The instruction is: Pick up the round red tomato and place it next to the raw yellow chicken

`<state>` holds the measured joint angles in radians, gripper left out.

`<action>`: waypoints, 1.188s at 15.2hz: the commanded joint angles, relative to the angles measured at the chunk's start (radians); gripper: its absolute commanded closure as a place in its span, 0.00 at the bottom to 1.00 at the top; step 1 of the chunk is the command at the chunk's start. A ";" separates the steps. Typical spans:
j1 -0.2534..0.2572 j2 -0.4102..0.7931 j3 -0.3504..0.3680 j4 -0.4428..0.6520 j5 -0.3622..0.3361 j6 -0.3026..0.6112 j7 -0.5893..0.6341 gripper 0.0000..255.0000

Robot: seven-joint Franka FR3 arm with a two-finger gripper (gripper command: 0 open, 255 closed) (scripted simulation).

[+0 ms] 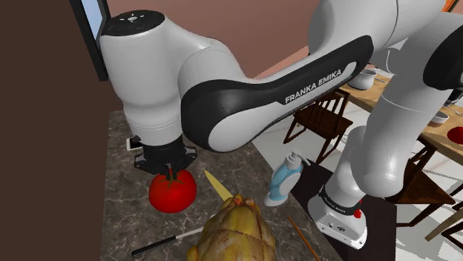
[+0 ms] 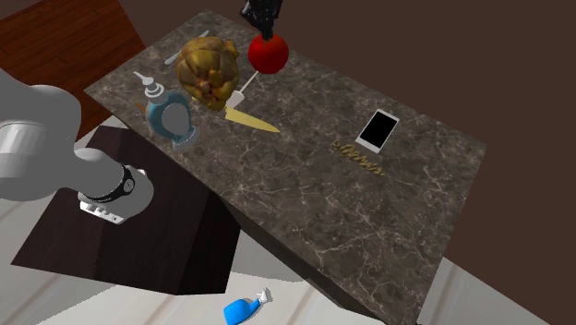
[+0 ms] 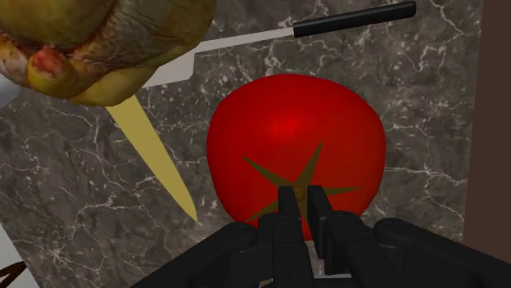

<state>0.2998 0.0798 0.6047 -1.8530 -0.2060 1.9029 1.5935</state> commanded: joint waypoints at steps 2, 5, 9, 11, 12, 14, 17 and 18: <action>0.001 0.009 0.000 -0.030 -0.008 0.037 0.010 1.00; 0.002 0.020 -0.001 -0.059 -0.019 0.074 0.021 1.00; 0.004 0.039 -0.003 -0.093 -0.035 0.122 0.038 1.00; 0.005 0.050 -0.005 -0.109 -0.045 0.145 0.047 1.00; 0.006 0.055 -0.006 -0.117 -0.050 0.157 0.051 1.00; 0.007 0.065 -0.007 -0.129 -0.059 0.176 0.060 1.00; 0.007 0.065 -0.007 -0.129 -0.059 0.176 0.060 1.00; 0.007 0.065 -0.007 -0.129 -0.059 0.176 0.060 1.00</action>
<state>0.3068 0.1449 0.5976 -1.9813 -0.2646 2.0780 1.6530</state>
